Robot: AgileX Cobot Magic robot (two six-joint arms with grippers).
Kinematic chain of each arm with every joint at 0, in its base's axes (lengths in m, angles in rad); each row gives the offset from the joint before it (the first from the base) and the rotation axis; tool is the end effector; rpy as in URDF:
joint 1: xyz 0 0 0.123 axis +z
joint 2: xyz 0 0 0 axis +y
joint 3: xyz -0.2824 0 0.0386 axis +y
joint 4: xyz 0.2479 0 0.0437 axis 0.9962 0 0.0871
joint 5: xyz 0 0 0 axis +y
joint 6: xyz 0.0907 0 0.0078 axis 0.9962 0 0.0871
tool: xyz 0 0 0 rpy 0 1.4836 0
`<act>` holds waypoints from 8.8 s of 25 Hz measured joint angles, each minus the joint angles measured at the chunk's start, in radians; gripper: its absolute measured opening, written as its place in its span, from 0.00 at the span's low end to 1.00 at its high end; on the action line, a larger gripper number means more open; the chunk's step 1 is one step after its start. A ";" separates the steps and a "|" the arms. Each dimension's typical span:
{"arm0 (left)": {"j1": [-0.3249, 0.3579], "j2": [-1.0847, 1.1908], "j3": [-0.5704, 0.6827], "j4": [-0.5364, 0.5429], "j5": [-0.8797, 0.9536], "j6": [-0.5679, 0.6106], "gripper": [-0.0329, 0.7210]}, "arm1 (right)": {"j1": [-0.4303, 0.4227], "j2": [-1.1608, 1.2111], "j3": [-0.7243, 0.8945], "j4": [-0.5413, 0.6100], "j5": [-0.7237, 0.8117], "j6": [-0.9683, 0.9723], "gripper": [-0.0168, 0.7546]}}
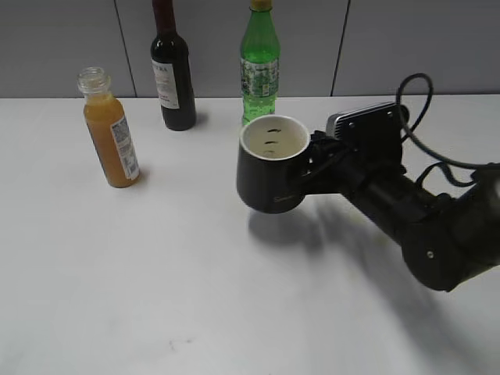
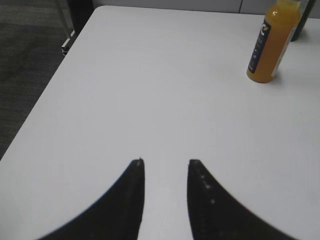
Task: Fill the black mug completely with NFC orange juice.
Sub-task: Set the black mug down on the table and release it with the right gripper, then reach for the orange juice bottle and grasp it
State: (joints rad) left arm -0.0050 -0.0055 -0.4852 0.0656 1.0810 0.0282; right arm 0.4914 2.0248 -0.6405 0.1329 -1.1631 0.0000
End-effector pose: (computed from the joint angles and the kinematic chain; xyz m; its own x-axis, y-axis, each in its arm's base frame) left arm -0.0049 0.0053 0.2716 -0.4832 0.0614 -0.8733 -0.0172 0.9967 0.0796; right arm 0.3023 0.1492 0.1119 -0.1396 -0.0151 -0.9901 -0.3552 0.9341 0.0358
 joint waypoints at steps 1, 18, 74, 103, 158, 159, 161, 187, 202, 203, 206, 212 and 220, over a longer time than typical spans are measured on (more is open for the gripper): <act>0.000 0.000 0.000 0.000 0.000 0.000 0.36 | 0.030 0.001 0.000 0.034 0.000 -0.014 0.10; 0.000 0.000 0.000 0.000 0.000 -0.001 0.36 | 0.145 0.166 -0.035 0.262 -0.007 -0.064 0.10; 0.000 0.000 0.000 0.000 0.000 -0.001 0.36 | 0.145 -0.597 0.261 0.468 0.545 -0.464 0.85; 0.000 0.000 0.000 0.000 0.000 0.000 0.36 | 0.145 -0.818 0.006 -0.278 1.908 -0.011 0.80; 0.000 0.000 0.000 0.001 0.000 -0.001 0.36 | -0.428 -2.028 0.231 -0.163 2.100 -0.078 0.79; 0.000 0.000 0.000 0.001 0.000 0.000 0.36 | -0.428 -2.028 0.231 -0.163 2.100 -0.078 0.79; 0.000 0.000 0.000 0.001 0.000 -0.001 0.36 | -0.428 -2.028 0.231 -0.162 2.100 -0.078 0.79; 0.000 0.000 0.000 0.000 0.000 0.000 0.36 | -0.428 -2.028 0.231 -0.161 2.102 -0.077 0.79; 0.000 0.000 0.000 0.000 0.000 0.000 0.36 | -0.428 -2.028 0.231 -0.161 2.103 -0.077 0.79; 0.000 0.000 0.000 0.000 0.000 0.000 0.36 | -0.428 -2.028 0.231 -0.161 2.103 -0.077 0.79; 0.000 0.000 0.000 0.000 0.000 0.000 0.39 | -0.428 -2.028 0.231 -0.161 2.103 -0.077 0.79; 0.000 0.000 0.000 -0.015 0.000 -0.001 0.86 | -0.428 -2.028 0.231 -0.161 2.103 -0.077 0.79; 0.000 0.000 0.000 -0.022 0.000 0.000 0.95 | -0.428 -2.028 0.231 -0.161 2.103 -0.077 0.79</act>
State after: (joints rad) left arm -0.0050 -0.0055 -0.4852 0.0435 1.0810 0.0283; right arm 0.0630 -0.0031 -0.4093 -0.0278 0.9395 -0.0769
